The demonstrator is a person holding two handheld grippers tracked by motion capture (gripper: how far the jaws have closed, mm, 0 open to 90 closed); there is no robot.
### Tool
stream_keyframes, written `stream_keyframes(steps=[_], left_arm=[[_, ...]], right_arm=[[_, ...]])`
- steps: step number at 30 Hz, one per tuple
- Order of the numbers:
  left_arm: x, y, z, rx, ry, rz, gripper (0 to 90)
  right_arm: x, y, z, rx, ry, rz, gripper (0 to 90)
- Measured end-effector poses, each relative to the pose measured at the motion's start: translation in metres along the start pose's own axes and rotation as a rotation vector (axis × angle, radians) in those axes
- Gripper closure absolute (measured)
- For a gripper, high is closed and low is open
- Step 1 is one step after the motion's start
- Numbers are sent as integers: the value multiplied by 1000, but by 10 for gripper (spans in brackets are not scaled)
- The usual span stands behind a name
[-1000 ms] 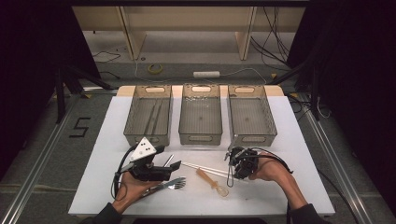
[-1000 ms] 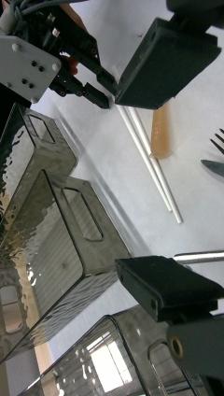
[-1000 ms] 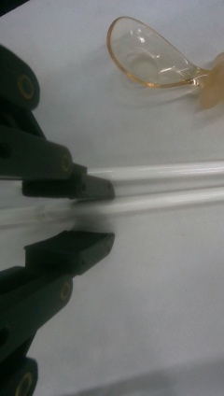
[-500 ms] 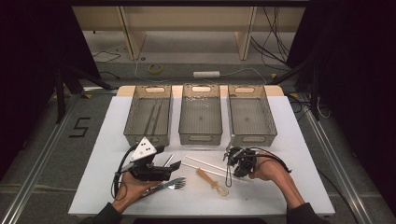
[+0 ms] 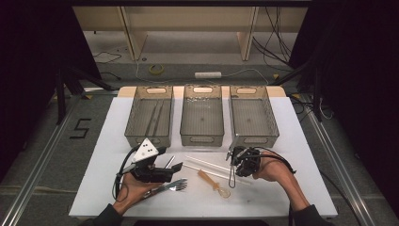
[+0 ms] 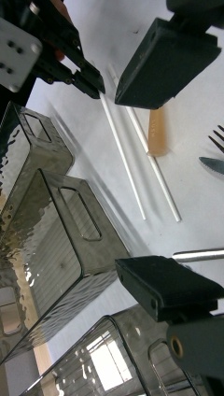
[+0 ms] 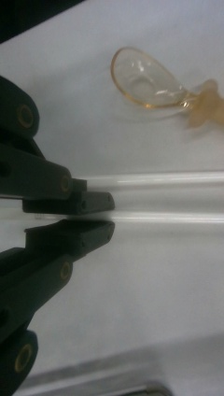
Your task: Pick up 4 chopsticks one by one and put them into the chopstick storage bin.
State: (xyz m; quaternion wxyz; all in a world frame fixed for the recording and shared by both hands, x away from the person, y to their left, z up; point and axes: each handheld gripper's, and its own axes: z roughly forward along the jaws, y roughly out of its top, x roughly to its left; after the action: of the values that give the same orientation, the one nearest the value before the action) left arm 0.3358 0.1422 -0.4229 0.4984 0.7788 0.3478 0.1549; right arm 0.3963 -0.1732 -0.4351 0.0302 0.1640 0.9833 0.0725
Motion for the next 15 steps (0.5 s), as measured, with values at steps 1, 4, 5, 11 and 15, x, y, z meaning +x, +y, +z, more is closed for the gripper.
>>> stream_keyframes(steps=[1,4,5,11,15], left_arm=[[0,0,0,3,-1,3,170],[-1,0,1,7,-6,6,170],[-2,1,2,11,-7,13,170],[-6,4,6,31,-22,27,165],[-10,6,8,46,-26,48,165]], right_arm=[[0,0,-2,-5,-4,-3,852],[3,1,-9,-20,-11,7,852],[4,1,-12,-27,-18,-6,852],[12,5,-24,-33,-31,-27,852],[18,7,-29,-43,-35,-39,851]])
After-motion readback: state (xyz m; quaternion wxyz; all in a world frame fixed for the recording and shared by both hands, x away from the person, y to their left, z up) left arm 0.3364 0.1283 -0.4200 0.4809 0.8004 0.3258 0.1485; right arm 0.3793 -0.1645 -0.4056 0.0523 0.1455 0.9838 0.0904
